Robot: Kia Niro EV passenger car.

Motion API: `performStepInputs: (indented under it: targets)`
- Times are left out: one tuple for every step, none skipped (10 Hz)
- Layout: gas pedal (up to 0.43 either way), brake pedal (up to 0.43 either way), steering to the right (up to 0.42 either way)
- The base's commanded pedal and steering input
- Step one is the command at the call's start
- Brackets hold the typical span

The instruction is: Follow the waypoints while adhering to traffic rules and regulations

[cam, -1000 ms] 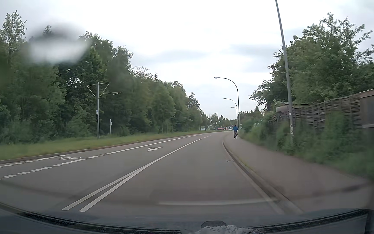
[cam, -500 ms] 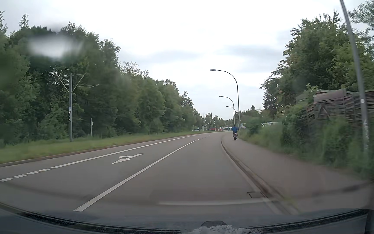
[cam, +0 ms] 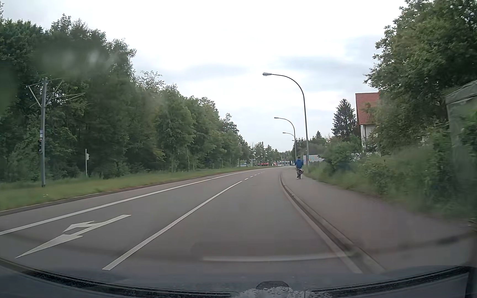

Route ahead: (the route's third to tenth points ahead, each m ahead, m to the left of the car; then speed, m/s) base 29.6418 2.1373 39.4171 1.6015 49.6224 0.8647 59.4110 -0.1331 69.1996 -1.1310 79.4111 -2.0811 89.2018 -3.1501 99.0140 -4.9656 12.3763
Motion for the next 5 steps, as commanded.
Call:
performStepInputs:
  targets:
    - [0.098, 0.000, 0.013]
    - [0.098, 0.000, 0.013]
    - [0.098, 0.000, 0.012]
    - [0.098, 0.000, 0.012]
    - [0.098, 0.000, 0.011]
